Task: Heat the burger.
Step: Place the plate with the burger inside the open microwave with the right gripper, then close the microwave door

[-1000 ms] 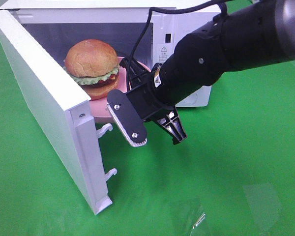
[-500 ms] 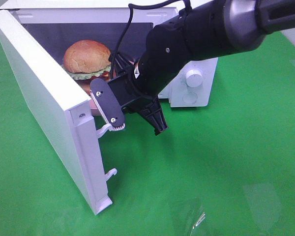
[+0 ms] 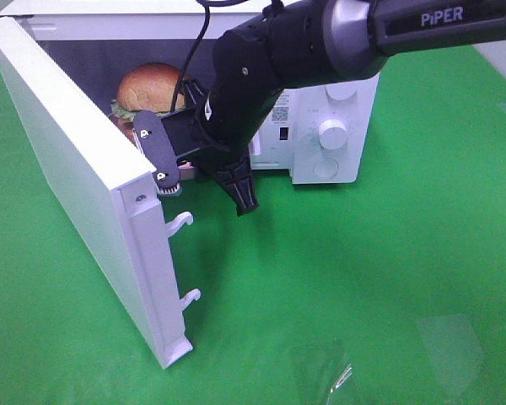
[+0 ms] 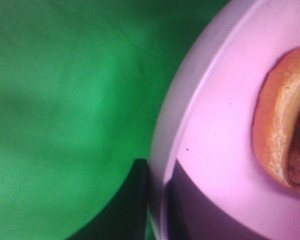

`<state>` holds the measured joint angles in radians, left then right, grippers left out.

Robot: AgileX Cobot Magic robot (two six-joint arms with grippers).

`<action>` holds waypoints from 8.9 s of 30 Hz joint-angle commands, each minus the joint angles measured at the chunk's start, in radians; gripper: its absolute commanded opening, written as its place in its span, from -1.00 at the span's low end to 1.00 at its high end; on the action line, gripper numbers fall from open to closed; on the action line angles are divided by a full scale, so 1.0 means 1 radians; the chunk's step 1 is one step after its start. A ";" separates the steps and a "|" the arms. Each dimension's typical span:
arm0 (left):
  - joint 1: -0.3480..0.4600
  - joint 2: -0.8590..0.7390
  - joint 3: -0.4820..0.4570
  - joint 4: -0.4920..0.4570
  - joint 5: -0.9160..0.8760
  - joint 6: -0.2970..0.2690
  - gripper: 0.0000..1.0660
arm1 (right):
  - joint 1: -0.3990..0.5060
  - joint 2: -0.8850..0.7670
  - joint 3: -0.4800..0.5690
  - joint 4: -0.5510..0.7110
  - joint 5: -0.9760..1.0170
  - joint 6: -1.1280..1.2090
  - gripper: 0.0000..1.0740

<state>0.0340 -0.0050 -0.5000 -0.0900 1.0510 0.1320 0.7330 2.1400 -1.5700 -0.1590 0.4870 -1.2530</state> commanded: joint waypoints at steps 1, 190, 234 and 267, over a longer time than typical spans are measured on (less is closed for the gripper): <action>0.000 -0.023 0.002 -0.002 -0.013 0.001 0.83 | 0.002 0.003 -0.047 -0.013 -0.037 0.026 -1.00; 0.000 -0.023 0.002 0.004 -0.013 0.001 0.83 | -0.404 -1.832 1.040 0.026 0.546 1.423 0.42; 0.000 -0.019 0.002 0.005 -0.013 0.001 0.83 | -0.609 -2.169 1.060 0.073 0.518 1.374 0.41; 0.000 -0.019 -0.002 0.002 -0.019 0.000 0.83 | -0.609 -2.169 1.060 0.073 0.518 1.374 0.41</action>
<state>0.0340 -0.0050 -0.5000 -0.0870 1.0510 0.1320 0.1280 -0.0050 -0.5120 -0.0860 1.0170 0.1270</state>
